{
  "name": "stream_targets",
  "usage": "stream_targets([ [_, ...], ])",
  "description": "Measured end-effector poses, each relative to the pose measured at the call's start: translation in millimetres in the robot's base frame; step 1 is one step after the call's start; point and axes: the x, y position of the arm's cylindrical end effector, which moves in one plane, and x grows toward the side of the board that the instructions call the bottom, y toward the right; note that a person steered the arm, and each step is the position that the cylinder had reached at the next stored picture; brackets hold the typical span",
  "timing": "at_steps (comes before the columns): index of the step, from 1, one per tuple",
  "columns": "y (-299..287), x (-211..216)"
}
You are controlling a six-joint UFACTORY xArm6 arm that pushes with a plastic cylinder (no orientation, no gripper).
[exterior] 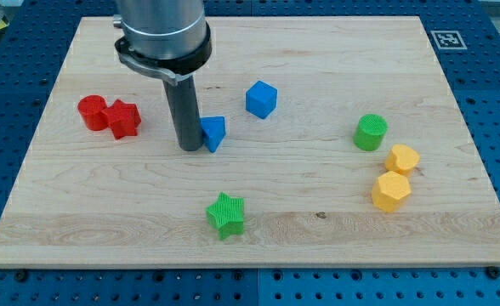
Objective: Move the blue triangle into the blue cube
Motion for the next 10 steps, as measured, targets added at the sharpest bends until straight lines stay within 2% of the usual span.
stream_targets([
  [2, 19, 26],
  [3, 54, -4],
  [4, 59, -14],
  [5, 30, 10],
  [6, 8, 12],
  [7, 12, -18],
  [10, 57, -28],
])
